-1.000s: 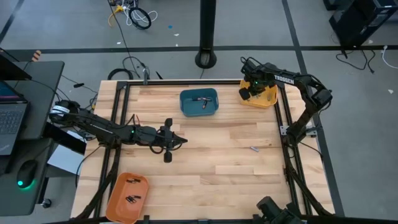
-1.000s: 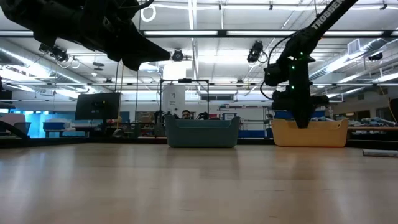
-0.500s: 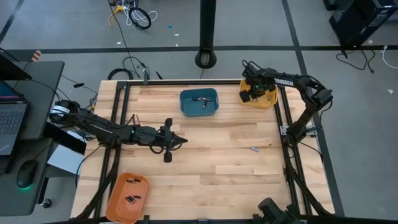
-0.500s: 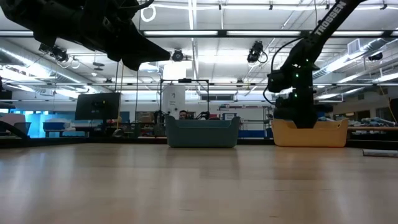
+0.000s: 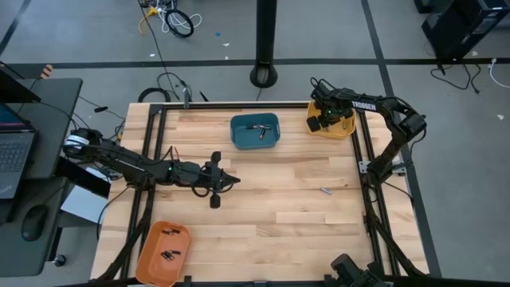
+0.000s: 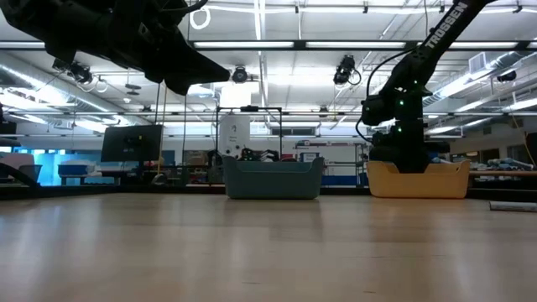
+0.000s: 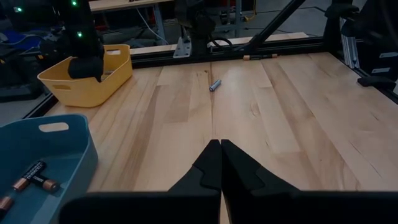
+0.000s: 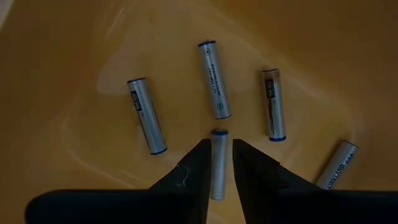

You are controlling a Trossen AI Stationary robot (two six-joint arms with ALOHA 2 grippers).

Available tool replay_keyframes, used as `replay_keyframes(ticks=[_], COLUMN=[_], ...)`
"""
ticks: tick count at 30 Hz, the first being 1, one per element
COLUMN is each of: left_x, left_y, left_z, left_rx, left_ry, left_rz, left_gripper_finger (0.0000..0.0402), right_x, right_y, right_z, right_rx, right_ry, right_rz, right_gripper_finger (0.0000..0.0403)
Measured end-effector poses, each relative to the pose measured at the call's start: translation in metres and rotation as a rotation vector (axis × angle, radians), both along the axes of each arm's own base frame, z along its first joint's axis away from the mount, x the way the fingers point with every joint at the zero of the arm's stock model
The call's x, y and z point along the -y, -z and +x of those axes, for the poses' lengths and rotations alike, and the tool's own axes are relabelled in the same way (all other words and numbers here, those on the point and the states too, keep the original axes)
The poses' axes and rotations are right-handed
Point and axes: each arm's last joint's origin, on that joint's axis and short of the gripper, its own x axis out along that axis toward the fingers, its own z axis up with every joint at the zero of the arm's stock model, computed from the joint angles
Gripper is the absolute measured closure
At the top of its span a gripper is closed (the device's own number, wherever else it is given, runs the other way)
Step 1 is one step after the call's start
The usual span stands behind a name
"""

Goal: Sort batteries
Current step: Put the white battery into the yellow bin, then put the small black battery into the orange bin

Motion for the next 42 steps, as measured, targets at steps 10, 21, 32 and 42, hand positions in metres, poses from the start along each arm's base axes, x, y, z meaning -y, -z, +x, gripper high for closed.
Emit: replay_keyframes(ticks=[10,21,32,42], left_x=[0.000,0.000,0.000,0.000], left_y=[0.000,0.000,0.000,0.000], left_z=[0.000,0.000,0.000,0.000], left_rx=[0.000,0.000,0.000,0.000], left_ry=[0.000,0.000,0.000,0.000], left_rz=[0.000,0.000,0.000,0.000], left_gripper_finger=[0.0396,0.0396,0.0396,0.0396], right_x=[-0.002,-0.029,-0.121,-0.238], right_y=[-0.003,-0.064,-0.129,-0.136], right_z=[0.000,0.018,0.019,0.020], right_rx=[-0.033,-0.099,0.043,0.093], right_ry=[-0.026,-0.218,-0.385,-0.548], right_rz=[0.021,-0.082,-0.186,-0.065], right_gripper_finger=[0.0305,0.0380,0.0395,0.0397])
